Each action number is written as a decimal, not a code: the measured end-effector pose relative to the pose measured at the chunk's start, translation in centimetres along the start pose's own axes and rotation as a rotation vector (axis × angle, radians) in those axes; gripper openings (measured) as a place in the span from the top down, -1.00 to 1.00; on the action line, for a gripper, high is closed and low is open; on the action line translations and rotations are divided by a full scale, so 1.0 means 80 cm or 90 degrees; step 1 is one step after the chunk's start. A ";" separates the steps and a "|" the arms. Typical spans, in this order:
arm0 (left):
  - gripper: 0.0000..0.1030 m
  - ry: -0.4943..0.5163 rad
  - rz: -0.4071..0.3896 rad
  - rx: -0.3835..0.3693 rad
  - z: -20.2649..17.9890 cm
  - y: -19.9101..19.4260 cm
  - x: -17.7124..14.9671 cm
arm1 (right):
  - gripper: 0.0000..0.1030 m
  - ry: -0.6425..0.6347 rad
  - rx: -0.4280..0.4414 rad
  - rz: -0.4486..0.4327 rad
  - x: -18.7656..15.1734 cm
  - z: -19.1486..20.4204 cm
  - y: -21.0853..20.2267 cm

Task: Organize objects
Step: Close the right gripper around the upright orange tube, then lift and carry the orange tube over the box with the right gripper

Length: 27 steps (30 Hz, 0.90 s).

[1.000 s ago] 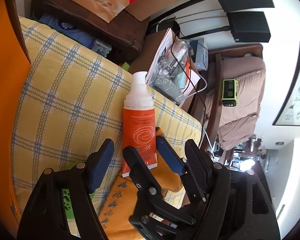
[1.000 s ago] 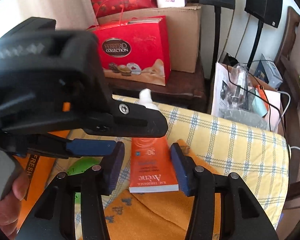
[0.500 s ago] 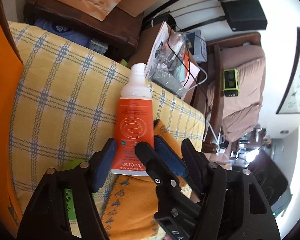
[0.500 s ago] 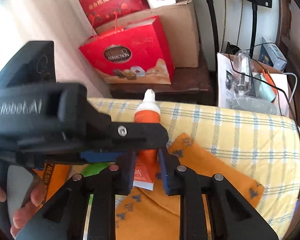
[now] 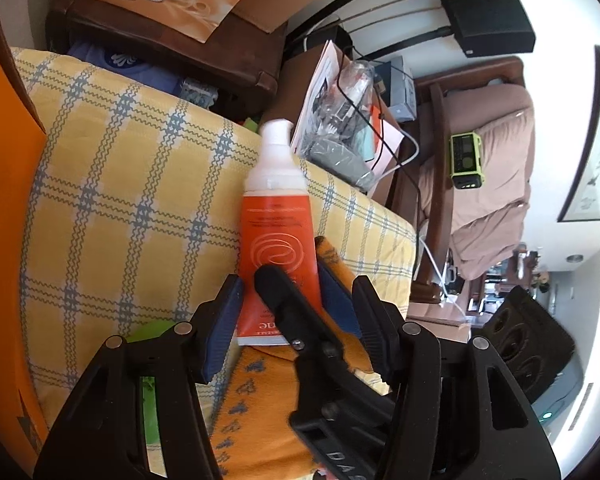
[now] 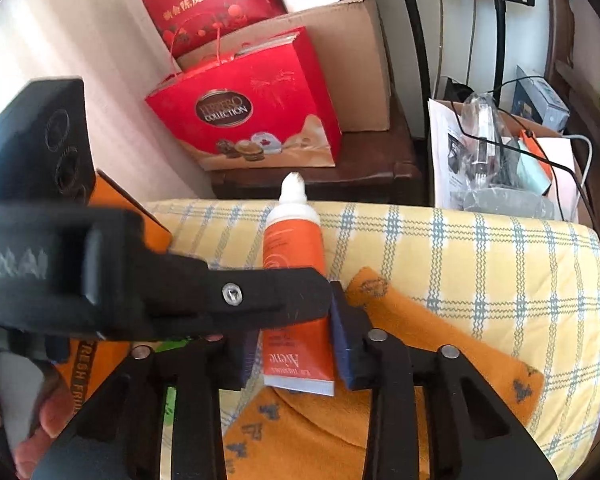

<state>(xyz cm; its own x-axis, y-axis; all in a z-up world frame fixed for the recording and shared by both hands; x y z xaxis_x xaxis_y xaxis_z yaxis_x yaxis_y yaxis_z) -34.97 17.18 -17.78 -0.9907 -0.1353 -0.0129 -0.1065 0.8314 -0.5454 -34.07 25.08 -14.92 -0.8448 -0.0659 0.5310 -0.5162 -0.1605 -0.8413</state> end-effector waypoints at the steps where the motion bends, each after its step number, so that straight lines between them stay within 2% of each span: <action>1: 0.03 0.000 0.003 0.000 0.000 0.001 -0.002 | 0.46 -0.002 0.003 -0.003 0.001 0.000 -0.003; 5: 0.17 0.006 0.002 -0.022 -0.011 -0.005 -0.009 | 0.54 -0.025 -0.013 -0.011 0.002 0.005 -0.013; 10: 0.17 0.018 0.006 -0.030 -0.023 -0.014 -0.018 | 0.58 -0.012 -0.009 -0.015 0.001 0.004 -0.029; 15: 0.18 0.000 0.011 -0.034 -0.012 -0.013 -0.022 | 0.58 -0.005 -0.019 0.003 -0.008 0.007 -0.025; 20: 0.15 -0.016 0.005 -0.016 0.004 -0.016 -0.015 | 0.56 -0.005 -0.004 0.004 -0.008 0.013 -0.018; 24: 0.04 -0.015 0.016 0.004 0.008 -0.007 -0.016 | 0.46 -0.018 -0.015 0.033 -0.012 0.017 0.001; 27: 0.01 -0.018 0.007 0.004 0.009 -0.007 -0.014 | 0.48 -0.014 -0.007 0.018 -0.017 0.018 0.003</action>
<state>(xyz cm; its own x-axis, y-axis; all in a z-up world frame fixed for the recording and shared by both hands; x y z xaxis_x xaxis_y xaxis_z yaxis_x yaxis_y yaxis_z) -33.72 16.45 -18.05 -0.9891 -0.1409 -0.0420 -0.0948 0.8293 -0.5508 -32.89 23.74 -15.72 -0.8561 -0.0913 0.5088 -0.4936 -0.1477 -0.8571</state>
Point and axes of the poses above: each gripper's, at about its wrist camera, not at the fingertips, and y roughly the way its jaws point, z to its left, x to its top, the point moved 4 cm from there along y, roughly the way its jaws point, and after that the axes turned 15 degrees about -x, right-handed, at the moved point
